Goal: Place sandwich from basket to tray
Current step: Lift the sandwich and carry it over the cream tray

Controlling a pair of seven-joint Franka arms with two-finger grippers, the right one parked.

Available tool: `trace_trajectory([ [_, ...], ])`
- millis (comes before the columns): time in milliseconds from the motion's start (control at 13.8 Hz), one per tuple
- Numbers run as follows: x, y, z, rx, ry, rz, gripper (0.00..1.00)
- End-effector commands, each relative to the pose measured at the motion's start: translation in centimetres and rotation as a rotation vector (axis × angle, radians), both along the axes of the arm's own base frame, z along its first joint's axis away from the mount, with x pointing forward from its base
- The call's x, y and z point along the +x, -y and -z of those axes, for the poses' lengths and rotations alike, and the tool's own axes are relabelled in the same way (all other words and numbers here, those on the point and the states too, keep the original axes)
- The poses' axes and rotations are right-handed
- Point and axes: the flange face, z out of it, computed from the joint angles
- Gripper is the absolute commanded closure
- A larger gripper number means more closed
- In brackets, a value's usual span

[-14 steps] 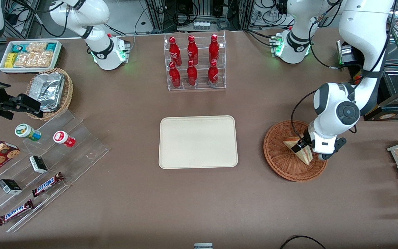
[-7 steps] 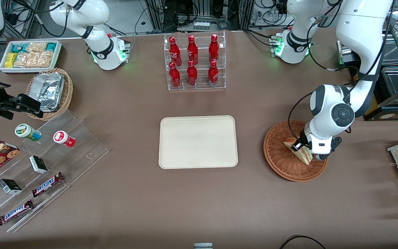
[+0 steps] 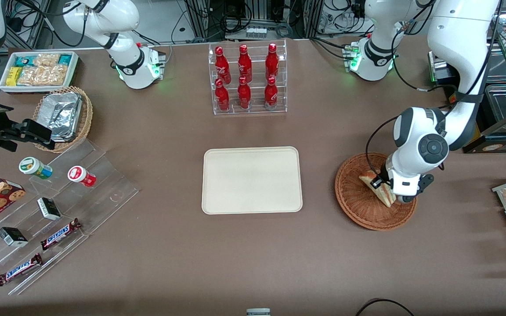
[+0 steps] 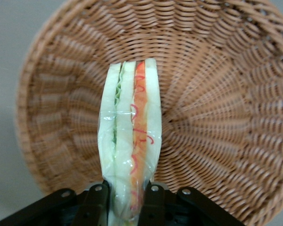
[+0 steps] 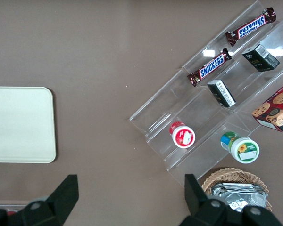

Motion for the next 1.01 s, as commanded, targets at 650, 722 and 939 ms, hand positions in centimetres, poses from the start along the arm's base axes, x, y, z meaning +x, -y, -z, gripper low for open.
trace_trajectory([
  [650, 0.3, 8.8, -7.2, 0.054, -0.101, 0.35, 1.0],
  [722, -0.3, 10.6, -7.2, 0.052, -0.103, 0.4, 1.0],
  [939, -1.6, 15.7, -7.8, 0.024, -0.084, 0.499, 1.0],
])
